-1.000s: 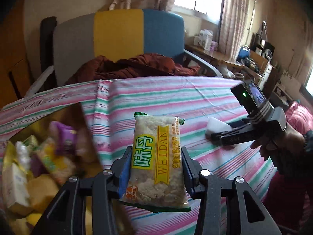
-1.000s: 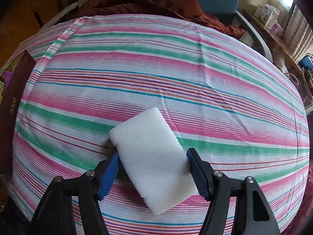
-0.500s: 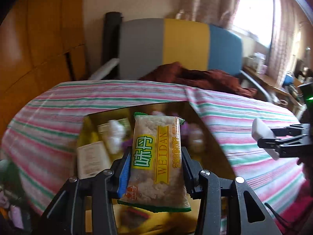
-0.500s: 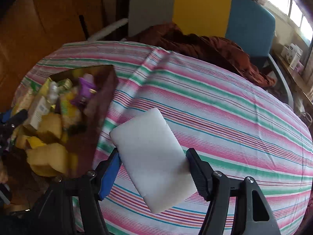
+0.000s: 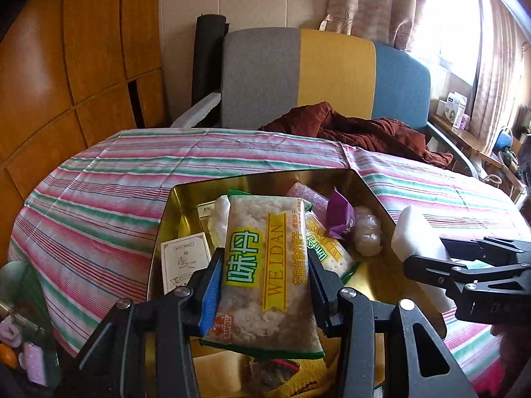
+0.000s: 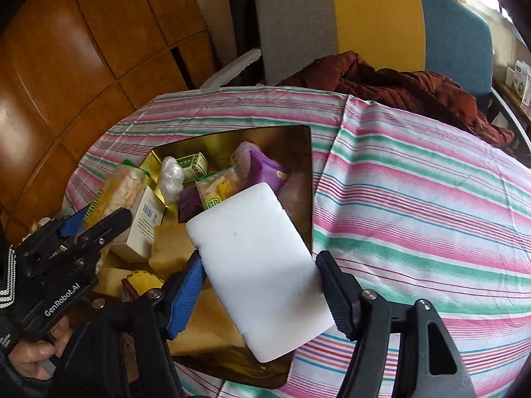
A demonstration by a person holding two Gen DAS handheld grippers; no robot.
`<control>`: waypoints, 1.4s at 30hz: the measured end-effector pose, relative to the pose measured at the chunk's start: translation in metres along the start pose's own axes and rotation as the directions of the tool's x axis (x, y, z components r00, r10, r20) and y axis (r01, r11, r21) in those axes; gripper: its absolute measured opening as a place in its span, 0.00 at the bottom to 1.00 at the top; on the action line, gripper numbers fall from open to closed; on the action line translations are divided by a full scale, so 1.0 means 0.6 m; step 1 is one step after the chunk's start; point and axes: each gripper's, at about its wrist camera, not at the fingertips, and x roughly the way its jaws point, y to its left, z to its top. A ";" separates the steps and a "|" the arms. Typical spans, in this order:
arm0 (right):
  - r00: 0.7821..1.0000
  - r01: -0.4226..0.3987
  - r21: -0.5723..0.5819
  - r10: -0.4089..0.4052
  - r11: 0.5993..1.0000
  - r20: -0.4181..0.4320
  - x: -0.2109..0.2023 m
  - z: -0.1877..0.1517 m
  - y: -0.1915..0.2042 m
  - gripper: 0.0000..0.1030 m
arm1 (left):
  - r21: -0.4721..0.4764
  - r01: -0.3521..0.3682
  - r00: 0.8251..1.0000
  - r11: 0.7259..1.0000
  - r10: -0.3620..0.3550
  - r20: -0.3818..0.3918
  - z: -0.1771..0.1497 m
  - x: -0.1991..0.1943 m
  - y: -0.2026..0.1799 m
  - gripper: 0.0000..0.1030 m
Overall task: Organize objects
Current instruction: 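Carry cracker pack into tray with left tool while right tool drops eraser block there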
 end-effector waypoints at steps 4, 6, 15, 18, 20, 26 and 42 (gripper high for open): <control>1.000 -0.006 0.008 0.006 1.000 0.010 0.003 0.003 0.004 0.67 | 0.000 0.007 1.000 1.000 -0.007 -0.008 0.002 0.007 -0.003 0.45; 1.000 -0.008 0.015 0.008 1.000 0.011 0.006 0.005 0.005 0.67 | -0.005 0.014 1.000 1.000 -0.014 -0.014 0.004 0.012 -0.003 0.45; 1.000 -0.004 0.038 0.004 0.999 0.018 0.014 0.008 -0.002 0.68 | -0.063 0.070 0.996 0.996 -0.074 -0.049 0.025 0.037 0.009 0.45; 1.000 -0.007 0.052 0.006 0.999 0.020 0.018 0.009 -0.008 0.68 | -0.110 0.120 0.989 0.987 -0.128 -0.071 0.034 0.047 0.018 0.45; 1.000 -0.010 0.059 0.009 0.998 0.021 0.022 0.012 -0.010 0.70 | -0.130 0.134 0.986 0.982 -0.145 -0.084 0.040 0.055 0.021 0.45; 1.000 -0.023 0.052 0.023 0.998 -0.006 0.048 0.014 -0.007 0.78 | -0.175 0.140 0.984 0.974 -0.157 -0.088 0.052 0.075 0.026 0.60; 0.989 -0.147 0.086 0.146 0.985 0.020 0.040 -0.012 -0.001 0.81 | -0.091 0.004 1.000 0.996 -0.007 -0.030 0.013 0.026 0.034 0.67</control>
